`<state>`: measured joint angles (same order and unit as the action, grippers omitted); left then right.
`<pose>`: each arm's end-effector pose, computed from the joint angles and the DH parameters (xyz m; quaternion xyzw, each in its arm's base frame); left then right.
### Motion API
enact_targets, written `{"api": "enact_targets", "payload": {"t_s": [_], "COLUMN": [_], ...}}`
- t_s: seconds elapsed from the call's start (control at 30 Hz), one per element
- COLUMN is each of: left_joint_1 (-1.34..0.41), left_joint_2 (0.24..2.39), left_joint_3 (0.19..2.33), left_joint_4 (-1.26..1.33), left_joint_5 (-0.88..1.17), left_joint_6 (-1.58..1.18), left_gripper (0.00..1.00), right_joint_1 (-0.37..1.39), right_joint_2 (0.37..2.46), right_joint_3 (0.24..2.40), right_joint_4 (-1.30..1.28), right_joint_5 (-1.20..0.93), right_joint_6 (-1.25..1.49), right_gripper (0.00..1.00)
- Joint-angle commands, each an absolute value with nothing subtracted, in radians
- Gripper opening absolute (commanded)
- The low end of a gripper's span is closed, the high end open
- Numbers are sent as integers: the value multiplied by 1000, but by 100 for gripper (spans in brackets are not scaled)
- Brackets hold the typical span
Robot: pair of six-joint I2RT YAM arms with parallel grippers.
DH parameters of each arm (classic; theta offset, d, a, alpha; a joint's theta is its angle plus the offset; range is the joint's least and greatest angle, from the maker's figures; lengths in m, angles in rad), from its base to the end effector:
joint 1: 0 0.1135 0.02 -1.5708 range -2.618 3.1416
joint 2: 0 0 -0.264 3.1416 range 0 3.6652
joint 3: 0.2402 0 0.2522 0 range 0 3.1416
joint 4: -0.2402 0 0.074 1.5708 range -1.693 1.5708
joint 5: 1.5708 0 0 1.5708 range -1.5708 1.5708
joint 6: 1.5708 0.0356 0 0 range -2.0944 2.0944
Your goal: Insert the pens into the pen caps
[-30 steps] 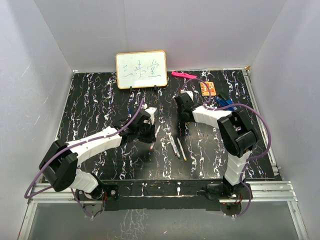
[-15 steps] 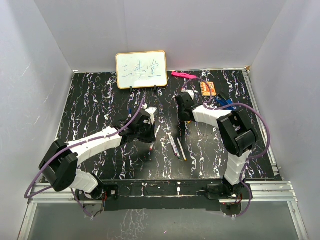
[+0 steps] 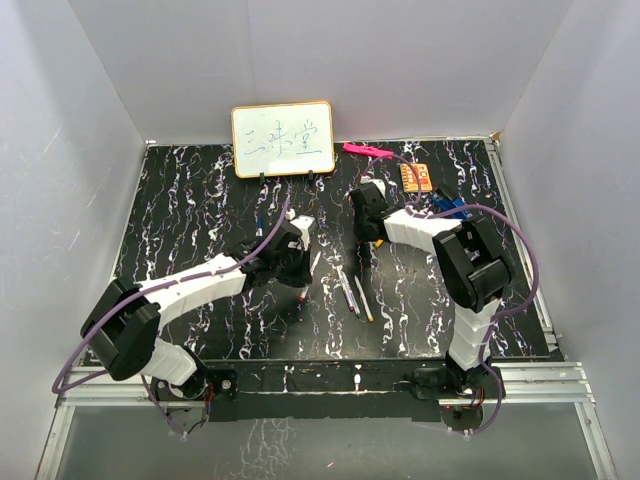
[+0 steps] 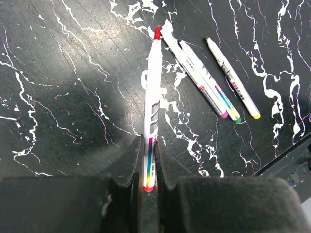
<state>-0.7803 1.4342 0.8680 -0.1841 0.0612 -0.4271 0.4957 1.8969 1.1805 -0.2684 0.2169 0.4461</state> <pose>0.2139 -0.2148 0.2196 0.1730 0.9002 -0.2494 0.3123 0.3457 0.1782 0.1574 0.0077 0.9522 0.0379 0.3029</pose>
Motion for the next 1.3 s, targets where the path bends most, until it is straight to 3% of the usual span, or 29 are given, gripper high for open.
{"api": "enact_targets", "payload": {"t_s": [0.0, 0.23, 0.53, 0.9, 1.27], "left_joint_1": [-775, -775, -776, -778, -778], "left_joint_2": [1394, 1373, 1323, 1320, 1264], "left_joint_3": [842, 793, 668, 643, 604], "left_joint_4": [-118, 5, 334, 526, 561], "left_joint_5": [68, 89, 200, 279, 252], "left_joint_6": [-427, -440, -531, -600, -618], "left_gripper": [0, 0, 0, 0, 0], "right_joint_1": [508, 507, 518, 619, 626], "right_joint_2": [1815, 1614, 1369, 1253, 1240], "right_joint_3": [1199, 1136, 860, 589, 570], "right_joint_4": [-310, -162, 269, 848, 904], "right_joint_5": [150, 56, -116, -39, 17], "right_joint_6": [434, 437, 507, 557, 574], "right_gripper": [0, 0, 0, 0, 0]}}
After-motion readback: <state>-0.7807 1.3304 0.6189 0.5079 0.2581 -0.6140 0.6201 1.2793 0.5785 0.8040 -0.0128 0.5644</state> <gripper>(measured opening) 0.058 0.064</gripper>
